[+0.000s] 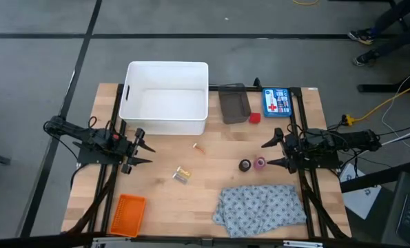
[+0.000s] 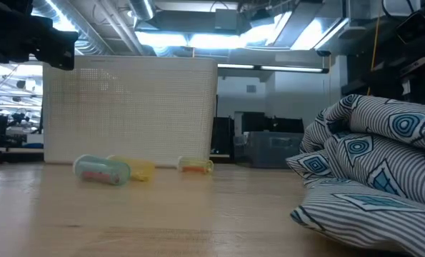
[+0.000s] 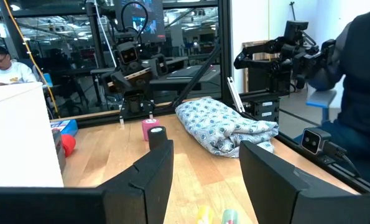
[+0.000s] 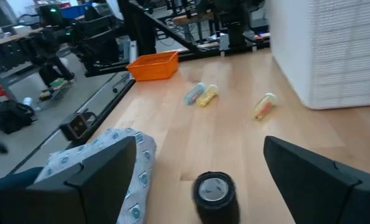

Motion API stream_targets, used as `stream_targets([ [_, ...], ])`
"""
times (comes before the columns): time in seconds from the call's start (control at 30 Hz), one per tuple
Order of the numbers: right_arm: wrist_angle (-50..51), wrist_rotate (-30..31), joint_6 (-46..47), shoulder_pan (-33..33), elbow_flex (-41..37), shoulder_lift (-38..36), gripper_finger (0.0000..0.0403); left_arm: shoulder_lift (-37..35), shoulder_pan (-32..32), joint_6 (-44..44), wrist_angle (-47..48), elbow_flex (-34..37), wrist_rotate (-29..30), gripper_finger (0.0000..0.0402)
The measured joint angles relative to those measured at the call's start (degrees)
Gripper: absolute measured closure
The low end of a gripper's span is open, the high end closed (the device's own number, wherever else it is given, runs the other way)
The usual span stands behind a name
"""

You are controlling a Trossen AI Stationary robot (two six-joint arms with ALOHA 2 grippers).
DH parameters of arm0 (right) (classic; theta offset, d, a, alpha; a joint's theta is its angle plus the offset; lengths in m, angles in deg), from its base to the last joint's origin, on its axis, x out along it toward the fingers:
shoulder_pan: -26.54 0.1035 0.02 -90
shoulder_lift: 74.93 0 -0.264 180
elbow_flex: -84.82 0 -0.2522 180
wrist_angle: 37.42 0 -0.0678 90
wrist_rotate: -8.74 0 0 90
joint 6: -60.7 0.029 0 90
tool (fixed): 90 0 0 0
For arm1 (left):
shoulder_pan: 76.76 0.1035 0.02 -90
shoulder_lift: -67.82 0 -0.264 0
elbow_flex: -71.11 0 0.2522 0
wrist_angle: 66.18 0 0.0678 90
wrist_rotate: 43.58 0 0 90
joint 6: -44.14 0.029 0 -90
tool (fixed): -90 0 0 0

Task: Pick & place medical supplies in basket/bin
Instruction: Put the bottom yellow pill bottle into the orange bin

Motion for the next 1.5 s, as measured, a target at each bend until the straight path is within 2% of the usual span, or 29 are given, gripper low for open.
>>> stream_targets([
  [0.17, -0.2, 3.6, 0.0, 0.0, 0.0, 0.0, 0.005, 0.0, 0.0, 0.0, 0.0, 0.0, 0.0, 0.0219],
  [0.53, -7.0, 18.4, 0.4, 0.0, 0.0, 0.0, 0.005, 0.0, 0.0, 0.1, 0.0, 0.0, 0.1, 0.0219],
  [0.7, -10.7, 29.3, -2.0, 0.0, 0.0, 0.0, 0.005, 0.0, 0.0, 7.8, -2.4, 0.0, 8.2, 0.0221],
  [0.8, -11.8, 33.9, -2.9, 0.0, 0.0, 0.0, 0.005, 0.0, 0.0, 10.3, -5.6, 0.0, 8.7, 0.0221],
  [1.0, -13.1, 39.9, -3.0, 0.0, 0.0, 0.0, 0.005, 0.0, 0.0, 10.0, -5.7, 0.0, 8.0, 0.0224],
  [1.1, -13.6, 40.8, -1.3, 0.0, 0.0, 0.0, 0.005, 0.0, 0.0, 10.1, -7.0, 0.0, 8.3, 0.0224],
  [1.2, -14.0, 42.4, -1.4, 0.0, 0.0, 0.0, 0.005, 0.0, 0.0, 3.8, -8.6, 0.0, 10.9, 0.0224],
  [1.27, -14.2, 47.7, -2.0, 0.0, 0.0, 0.0, 0.005, 0.0, 0.0, -1.5, -8.6, 0.0, 11.5, 0.0225],
  [1.5, -14.1, 69.0, -1.3, 0.0, 0.0, 0.0, 0.005, 0.0, 0.0, -4.3, -8.0, 0.0, 11.0, 0.0224],
])
